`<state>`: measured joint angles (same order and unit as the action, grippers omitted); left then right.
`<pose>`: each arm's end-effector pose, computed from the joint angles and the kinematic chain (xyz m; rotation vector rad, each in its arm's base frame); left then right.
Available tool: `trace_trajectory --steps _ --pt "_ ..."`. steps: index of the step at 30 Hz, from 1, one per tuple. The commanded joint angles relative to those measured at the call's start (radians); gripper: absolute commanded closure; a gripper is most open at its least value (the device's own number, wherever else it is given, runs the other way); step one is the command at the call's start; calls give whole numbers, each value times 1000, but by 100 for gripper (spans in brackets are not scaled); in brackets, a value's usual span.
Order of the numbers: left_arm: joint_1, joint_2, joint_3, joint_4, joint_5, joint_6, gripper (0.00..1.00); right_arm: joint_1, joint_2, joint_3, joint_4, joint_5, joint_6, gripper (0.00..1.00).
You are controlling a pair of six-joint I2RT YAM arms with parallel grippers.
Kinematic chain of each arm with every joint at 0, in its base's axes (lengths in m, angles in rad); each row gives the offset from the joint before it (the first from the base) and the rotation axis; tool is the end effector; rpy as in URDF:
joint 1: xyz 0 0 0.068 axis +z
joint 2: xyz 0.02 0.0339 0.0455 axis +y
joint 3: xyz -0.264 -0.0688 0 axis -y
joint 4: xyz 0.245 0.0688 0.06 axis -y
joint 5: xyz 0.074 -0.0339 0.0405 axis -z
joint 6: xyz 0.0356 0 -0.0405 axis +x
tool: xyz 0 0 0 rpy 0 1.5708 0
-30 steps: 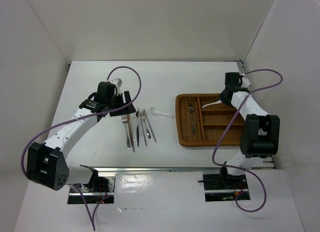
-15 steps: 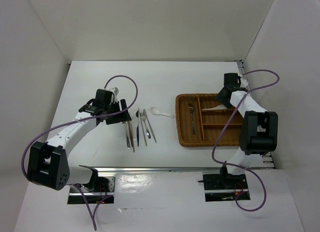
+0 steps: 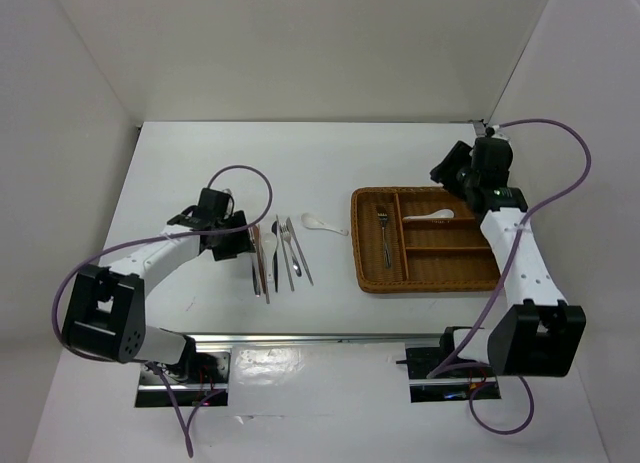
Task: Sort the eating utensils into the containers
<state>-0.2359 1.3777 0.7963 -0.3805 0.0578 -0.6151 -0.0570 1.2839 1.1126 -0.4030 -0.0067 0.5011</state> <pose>0.2617 -0.0650 0.1983 -0.4634 2.5392 -0.4027 0.2885 -0.0162 0.3245 0.5903 2.0746 0.2655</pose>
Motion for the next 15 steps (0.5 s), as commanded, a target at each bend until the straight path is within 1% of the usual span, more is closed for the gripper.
trace_trajectory --steps 1,3,6,11,15 --pt "6 35 9 32 -55 -40 35 -6 -57 -54 15 -108 -24 40" --pt "6 58 18 22 -65 -40 38 -6 -70 -65 6 -108 -24 40" --pt "6 67 18 22 -65 -40 40 -6 -95 -83 -17 -108 -33 40" --pt "6 67 18 12 -101 -40 41 -6 -107 -105 -26 -130 -24 40" --pt "6 87 56 12 -139 -40 41 -6 -107 -114 -14 -150 -24 40"
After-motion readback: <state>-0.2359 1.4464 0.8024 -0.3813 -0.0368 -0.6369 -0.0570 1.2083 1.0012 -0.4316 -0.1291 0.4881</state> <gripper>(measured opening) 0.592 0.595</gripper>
